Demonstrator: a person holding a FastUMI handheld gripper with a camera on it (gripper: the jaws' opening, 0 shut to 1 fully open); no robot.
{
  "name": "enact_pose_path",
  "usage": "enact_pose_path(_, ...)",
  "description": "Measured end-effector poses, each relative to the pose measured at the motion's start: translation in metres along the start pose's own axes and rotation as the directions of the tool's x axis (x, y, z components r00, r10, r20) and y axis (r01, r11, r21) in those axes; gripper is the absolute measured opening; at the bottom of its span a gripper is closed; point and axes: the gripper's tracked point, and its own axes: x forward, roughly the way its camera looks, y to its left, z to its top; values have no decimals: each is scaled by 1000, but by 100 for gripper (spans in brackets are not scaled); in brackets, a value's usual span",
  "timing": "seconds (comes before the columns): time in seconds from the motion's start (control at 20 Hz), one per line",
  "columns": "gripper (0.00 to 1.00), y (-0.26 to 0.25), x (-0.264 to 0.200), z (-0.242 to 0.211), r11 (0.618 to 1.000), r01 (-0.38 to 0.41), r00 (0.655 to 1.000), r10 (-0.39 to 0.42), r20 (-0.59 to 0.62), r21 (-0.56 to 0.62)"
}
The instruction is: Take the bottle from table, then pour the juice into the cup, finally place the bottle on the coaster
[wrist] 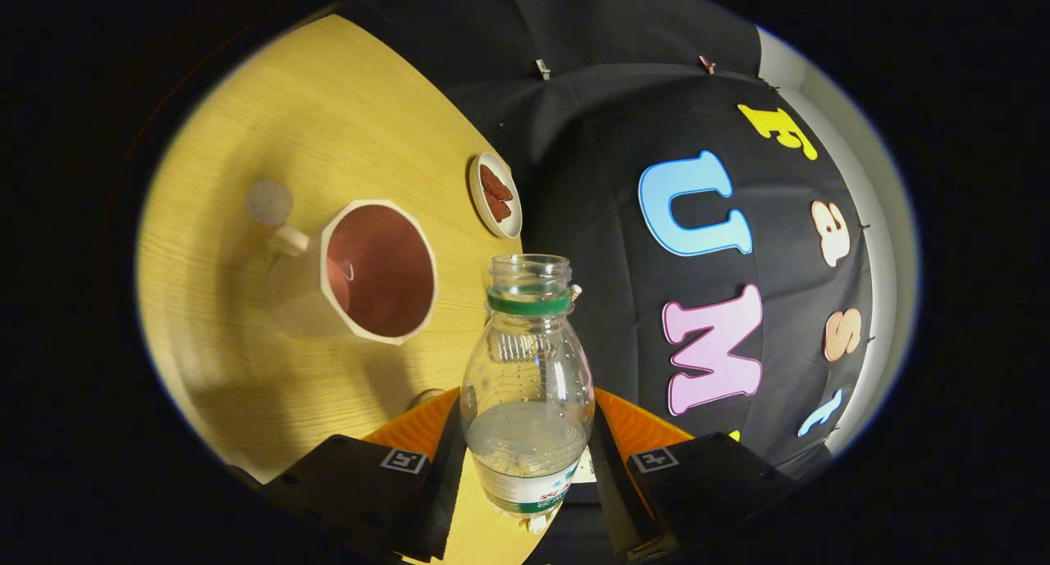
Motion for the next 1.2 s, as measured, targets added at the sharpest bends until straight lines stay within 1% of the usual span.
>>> enact_pose_path(0.45, 75, 23, 13, -4, 991, -54, 999, 54, 1, -121)
enact_pose_path(0.65, 74, 25, 15, -7, 980, -55, 998, 57, 4, -193)
enact_pose_path(0.9, 75, 19, 23, -8, 969, -44, 999, 44, -6, -243)
enact_pose_path(1.2, 74, 15, 25, 0, 943, -35, 999, 45, 22, -331)
